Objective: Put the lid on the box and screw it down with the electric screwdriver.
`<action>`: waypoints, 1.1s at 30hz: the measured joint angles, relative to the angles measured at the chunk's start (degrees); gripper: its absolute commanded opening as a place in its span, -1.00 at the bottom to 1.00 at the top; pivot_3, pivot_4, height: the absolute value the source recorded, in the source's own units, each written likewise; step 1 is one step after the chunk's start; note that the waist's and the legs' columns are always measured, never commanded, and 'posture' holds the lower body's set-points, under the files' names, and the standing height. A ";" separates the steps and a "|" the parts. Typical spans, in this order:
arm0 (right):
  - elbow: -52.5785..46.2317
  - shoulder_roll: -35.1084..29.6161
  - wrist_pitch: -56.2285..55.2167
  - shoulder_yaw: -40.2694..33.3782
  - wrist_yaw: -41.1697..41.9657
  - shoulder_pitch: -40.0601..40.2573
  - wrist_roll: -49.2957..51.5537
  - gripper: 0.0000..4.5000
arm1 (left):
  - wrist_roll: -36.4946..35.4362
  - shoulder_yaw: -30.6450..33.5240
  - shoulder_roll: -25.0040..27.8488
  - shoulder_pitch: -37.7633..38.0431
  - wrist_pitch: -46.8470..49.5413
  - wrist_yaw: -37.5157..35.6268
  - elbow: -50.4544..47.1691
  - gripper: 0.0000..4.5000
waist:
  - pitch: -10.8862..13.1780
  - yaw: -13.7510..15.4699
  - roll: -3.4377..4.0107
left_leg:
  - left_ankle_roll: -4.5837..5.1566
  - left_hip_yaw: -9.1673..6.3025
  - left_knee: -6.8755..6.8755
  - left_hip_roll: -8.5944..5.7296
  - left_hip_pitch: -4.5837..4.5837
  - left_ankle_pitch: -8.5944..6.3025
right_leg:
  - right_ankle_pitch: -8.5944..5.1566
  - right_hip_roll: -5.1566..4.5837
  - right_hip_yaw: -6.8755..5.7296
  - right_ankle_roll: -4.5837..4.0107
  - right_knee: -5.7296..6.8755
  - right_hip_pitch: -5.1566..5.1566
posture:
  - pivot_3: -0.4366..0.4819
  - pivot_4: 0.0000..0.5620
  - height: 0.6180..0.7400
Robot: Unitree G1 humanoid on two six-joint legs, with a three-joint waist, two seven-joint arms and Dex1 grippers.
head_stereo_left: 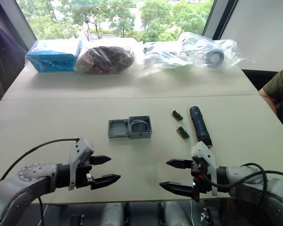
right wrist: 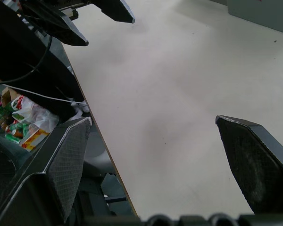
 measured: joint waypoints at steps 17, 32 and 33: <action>0.61 2.58 -1.51 1.64 -0.84 -2.22 -3.87 1.00 | -2.05 1.11 -0.35 -2.13 1.50 1.50 0.44 0.97 | -0.02 0.06 -0.02 | 0.00 0.00 0.07 0.00 0.02 0.03 | 0.02 0.11 -0.05 0.03 0.05 0.09 | -0.05 -0.47 1.00; 2.67 6.41 4.59 -3.08 -16.26 -19.94 8.03 1.00 | 15.69 -27.68 7.37 -58.64 -1.48 -18.74 23.85 0.97 | 0.01 1.38 -0.31 | -0.18 0.08 0.24 -0.23 -0.06 0.19 | 0.11 0.62 -0.10 0.40 0.14 0.09 | -0.05 -0.47 1.00; 2.64 6.15 4.12 -2.48 -16.28 -18.99 6.41 1.00 | 18.17 -31.08 6.21 -60.82 -2.95 -21.23 25.20 0.97 | 0.02 1.45 -0.33 | -0.18 0.06 0.24 -0.25 -0.10 0.19 | 0.10 0.64 -0.10 0.43 0.15 0.08 | -0.05 -0.47 1.00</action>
